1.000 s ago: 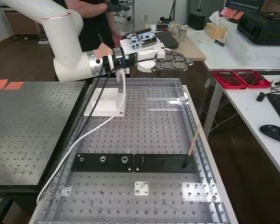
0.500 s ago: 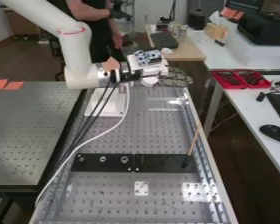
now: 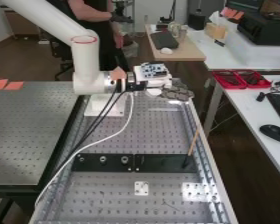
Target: Grab the drill bit and place it in the clear container
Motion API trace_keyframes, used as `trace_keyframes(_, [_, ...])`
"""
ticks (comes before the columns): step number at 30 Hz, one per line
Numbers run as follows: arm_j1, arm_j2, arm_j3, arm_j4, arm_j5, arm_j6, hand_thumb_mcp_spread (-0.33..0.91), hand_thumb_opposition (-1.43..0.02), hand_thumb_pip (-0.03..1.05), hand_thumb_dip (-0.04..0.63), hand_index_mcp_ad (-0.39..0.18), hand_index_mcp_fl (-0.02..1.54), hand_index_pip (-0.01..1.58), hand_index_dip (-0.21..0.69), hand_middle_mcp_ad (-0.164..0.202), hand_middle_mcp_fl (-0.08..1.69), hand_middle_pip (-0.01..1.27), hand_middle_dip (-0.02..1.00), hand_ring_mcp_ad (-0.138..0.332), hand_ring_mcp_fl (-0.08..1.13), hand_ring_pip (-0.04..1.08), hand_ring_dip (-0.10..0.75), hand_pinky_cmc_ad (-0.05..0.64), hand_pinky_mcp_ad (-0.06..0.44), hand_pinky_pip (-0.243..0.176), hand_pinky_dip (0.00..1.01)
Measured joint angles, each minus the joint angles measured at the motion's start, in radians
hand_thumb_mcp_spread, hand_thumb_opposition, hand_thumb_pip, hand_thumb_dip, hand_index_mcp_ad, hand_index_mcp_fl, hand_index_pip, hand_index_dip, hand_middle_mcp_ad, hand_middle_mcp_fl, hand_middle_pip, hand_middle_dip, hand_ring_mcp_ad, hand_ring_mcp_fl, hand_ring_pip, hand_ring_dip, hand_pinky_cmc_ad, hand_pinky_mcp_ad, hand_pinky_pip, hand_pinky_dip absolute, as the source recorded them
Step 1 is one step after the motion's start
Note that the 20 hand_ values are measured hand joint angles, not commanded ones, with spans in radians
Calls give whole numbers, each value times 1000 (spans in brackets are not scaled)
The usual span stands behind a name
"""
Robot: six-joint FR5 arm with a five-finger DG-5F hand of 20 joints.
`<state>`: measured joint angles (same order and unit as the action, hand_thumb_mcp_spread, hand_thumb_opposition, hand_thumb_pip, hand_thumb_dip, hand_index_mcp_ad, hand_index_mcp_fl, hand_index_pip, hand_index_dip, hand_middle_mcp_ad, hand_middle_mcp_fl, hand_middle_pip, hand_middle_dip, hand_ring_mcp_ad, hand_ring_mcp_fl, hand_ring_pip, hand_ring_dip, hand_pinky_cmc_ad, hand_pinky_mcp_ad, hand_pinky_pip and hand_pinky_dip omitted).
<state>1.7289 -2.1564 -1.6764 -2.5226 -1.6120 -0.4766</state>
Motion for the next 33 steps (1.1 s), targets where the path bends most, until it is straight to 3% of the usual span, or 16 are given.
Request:
trace_keyframes(10, [-1, -18, 23, -27, 4, 0, 569, -1049, 499, 298, -101, 902, 1025, 126, 45, 284, 141, 188, 229, 80, 103, 5, 298, 202, -75, 195])
trace_keyframes(12, [-2, -22, 34, -58, -1, 0, 546, -1028, 480, 300, -105, 848, 869, 138, 45, 232, 136, 188, 229, 80, 106, 5, 298, 199, -75, 195])
trace_keyframes(13, [-3, -24, 46, -91, -5, -1, 515, -1004, 429, 295, -103, 724, 731, 140, 45, 182, 126, 188, 227, 75, 103, 5, 298, 199, -75, 195])
trace_keyframes(14, [-5, -27, 56, -123, -11, -1, 468, -974, 377, 283, -103, 501, 538, 126, 45, 138, 124, 188, 227, 75, 106, 5, 295, 199, -75, 195])
trace_keyframes(16, [-7, -27, 68, -149, -16, -1, 414, -916, 389, 250, -103, 265, 384, 134, 45, 68, 119, 188, 227, 65, 103, 5, 295, 199, -77, 195])
trace_keyframes(18, [-8, -25, 71, -153, -15, -2, 367, -867, 419, 208, -103, 250, 328, 140, 42, 73, 119, 188, 232, 47, 103, 5, 298, 199, -79, 195])
trace_keyframes(22, [-14, -8, 56, -141, -1, 1, 351, -806, 475, 194, -87, 82, 150, 140, 42, 0, 119, 188, 232, 33, 99, 5, 298, 182, -79, 195])
trace_keyframes(33, [-44, 101, -32, -88, 55, -3, 325, -771, 485, 176, -80, 68, 101, 140, 42, 0, 122, 188, 227, 16, 91, 5, 298, 183, -96, 227])
